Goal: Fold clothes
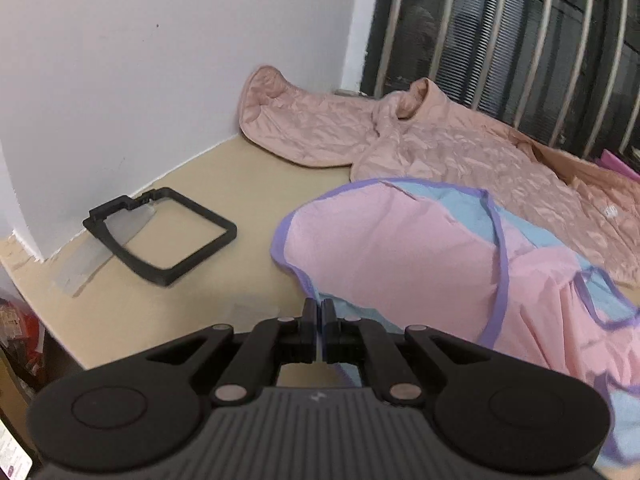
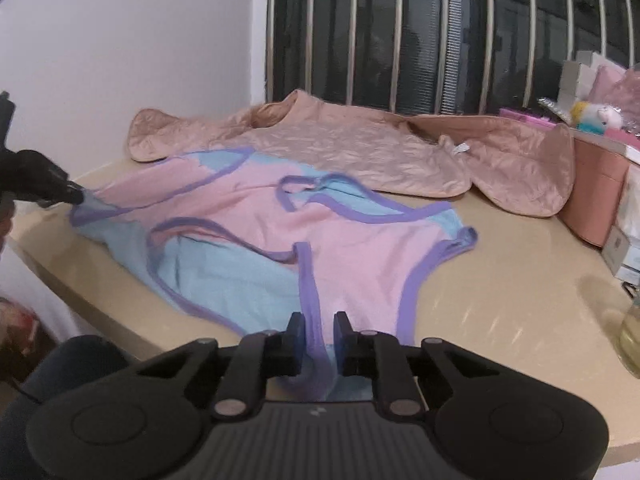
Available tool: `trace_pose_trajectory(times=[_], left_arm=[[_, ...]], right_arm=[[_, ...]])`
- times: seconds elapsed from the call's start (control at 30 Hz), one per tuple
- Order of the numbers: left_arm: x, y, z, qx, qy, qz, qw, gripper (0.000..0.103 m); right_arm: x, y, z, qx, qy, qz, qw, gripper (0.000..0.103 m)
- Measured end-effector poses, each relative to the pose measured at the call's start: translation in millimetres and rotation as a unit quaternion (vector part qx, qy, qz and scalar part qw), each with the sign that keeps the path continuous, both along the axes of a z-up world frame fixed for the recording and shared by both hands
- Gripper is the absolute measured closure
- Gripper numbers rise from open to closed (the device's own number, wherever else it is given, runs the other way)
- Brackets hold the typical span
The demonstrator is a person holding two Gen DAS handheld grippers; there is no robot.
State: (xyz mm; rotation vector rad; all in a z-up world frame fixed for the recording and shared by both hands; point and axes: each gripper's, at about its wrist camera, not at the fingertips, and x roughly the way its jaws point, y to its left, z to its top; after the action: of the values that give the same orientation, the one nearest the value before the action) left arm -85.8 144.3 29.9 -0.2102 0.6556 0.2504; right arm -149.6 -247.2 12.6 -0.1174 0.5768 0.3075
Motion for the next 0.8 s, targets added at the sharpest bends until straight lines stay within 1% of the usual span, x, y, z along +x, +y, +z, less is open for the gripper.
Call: trace_pose_trajectory(times=[0.17, 0.27, 0.37, 0.47, 0.53, 0.57, 0.6, 0.63, 0.67, 0.7, 0.77, 0.8], left_arm=[[-11.4, -9.7, -1.0, 0.007, 0.004, -0.025, 0.9997, 0.102], [-15.2, -14.7, -0.9, 0.019, 0.004, -0.032, 0.9993, 0.101], [-18.9, -17.5, 1.0, 0.028, 0.002, -0.037, 0.9989, 0.101], [-22.6, -20.3, 3.0, 0.038, 0.001, -0.042, 0.9984, 0.101], [-25.0, -22.1, 4.3, 0.044, 0.0, -0.045, 0.998, 0.101], [-25.9, -22.6, 4.1, 0.048, 0.0, -0.043, 0.9979, 0.101], [-26.5, -22.1, 3.9, 0.048, 0.001, -0.041, 0.998, 0.1], [-27.1, -21.6, 3.8, 0.048, 0.003, -0.04, 0.9981, 0.099], [-28.7, -20.6, 4.8, 0.045, 0.001, -0.036, 0.9983, 0.094], [-30.5, -19.6, 5.9, 0.043, -0.001, -0.032, 0.9986, 0.083], [-34.4, -17.9, 9.1, 0.038, -0.007, -0.029, 0.9988, 0.075], [-38.0, -18.1, 13.3, 0.035, -0.014, -0.033, 0.9987, 0.072]], right_arm=[[11.7, -24.9, -3.2, -0.018, -0.008, -0.04, 0.999, 0.089], [19.5, -39.2, -2.6, -0.016, -0.004, -0.055, 0.998, 0.089], [18.1, -43.2, -0.2, -0.015, -0.002, -0.05, 0.999, 0.088], [7.9, -42.2, 6.7, -0.002, -0.016, -0.042, 0.999, 0.087], [0.9, -41.2, 11.3, 0.007, -0.024, -0.035, 0.999, 0.084], [-1.7, -40.1, 13.0, 0.009, -0.026, -0.031, 0.999, 0.076], [-4.7, -38.3, 14.4, 0.008, -0.028, -0.028, 0.999, 0.071], [-8.2, -35.9, 15.5, 0.006, -0.032, -0.024, 0.999, 0.071], [-10.8, -33.6, 16.5, 0.005, -0.034, -0.02, 0.999, 0.071], [-12.6, -31.5, 17.4, 0.004, -0.034, -0.017, 0.999, 0.071], [-15.7, -28.2, 19.2, 0.003, -0.036, -0.013, 0.999, 0.071], [-17.2, -26.9, 19.9, 0.003, -0.037, -0.011, 0.999, 0.071]])
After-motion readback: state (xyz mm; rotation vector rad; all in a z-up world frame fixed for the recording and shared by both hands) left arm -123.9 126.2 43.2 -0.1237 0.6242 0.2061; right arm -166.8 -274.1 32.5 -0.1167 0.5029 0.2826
